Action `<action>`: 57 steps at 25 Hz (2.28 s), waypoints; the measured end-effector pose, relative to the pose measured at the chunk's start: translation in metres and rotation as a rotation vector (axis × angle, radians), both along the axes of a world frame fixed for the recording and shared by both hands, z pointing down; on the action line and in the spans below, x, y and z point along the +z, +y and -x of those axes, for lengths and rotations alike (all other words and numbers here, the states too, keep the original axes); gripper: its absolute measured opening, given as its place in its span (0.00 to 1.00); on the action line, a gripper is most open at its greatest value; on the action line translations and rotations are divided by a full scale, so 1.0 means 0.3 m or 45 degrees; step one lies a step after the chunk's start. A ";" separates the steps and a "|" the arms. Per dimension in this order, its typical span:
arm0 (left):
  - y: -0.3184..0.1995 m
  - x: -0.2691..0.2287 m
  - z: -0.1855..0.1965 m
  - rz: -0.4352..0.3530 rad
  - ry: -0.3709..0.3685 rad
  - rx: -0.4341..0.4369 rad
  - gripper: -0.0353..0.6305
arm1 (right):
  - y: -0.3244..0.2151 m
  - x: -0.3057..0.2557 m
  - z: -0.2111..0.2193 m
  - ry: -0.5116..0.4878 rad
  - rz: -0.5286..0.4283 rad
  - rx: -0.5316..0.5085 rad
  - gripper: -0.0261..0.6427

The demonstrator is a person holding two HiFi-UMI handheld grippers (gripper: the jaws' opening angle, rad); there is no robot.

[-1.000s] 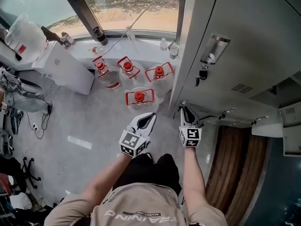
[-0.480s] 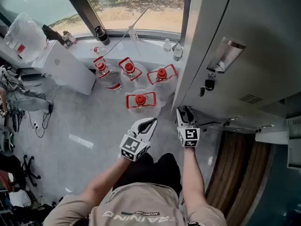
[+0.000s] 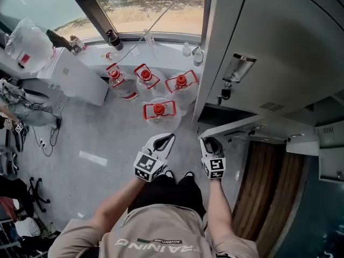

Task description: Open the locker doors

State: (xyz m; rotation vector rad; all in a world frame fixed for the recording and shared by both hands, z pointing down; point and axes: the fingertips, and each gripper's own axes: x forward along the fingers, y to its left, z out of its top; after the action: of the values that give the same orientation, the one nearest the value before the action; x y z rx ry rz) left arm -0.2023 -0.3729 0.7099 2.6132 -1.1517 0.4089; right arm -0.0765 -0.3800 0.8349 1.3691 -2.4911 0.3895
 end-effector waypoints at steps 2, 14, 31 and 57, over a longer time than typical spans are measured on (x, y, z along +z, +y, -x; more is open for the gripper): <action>0.031 -0.041 -0.019 0.000 -0.010 0.029 0.06 | 0.103 0.003 -0.048 0.009 0.050 0.035 0.18; 0.180 -0.223 -0.216 0.026 0.005 0.151 0.06 | 0.488 -0.012 -0.513 0.098 0.241 0.463 0.22; 0.423 -0.330 -0.316 -0.041 0.094 0.145 0.06 | 0.757 -0.208 -0.558 0.062 0.121 0.403 0.12; 1.212 -0.606 -0.163 -0.223 0.164 -0.015 0.06 | 1.377 -1.089 -0.154 -0.122 -0.293 -0.014 0.07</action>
State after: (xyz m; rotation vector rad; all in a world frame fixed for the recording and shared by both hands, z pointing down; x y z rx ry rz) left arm -0.1535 -0.0093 0.5281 2.7327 -1.2089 0.1394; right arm -0.0302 0.0331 0.5081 1.4506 -2.6902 0.1729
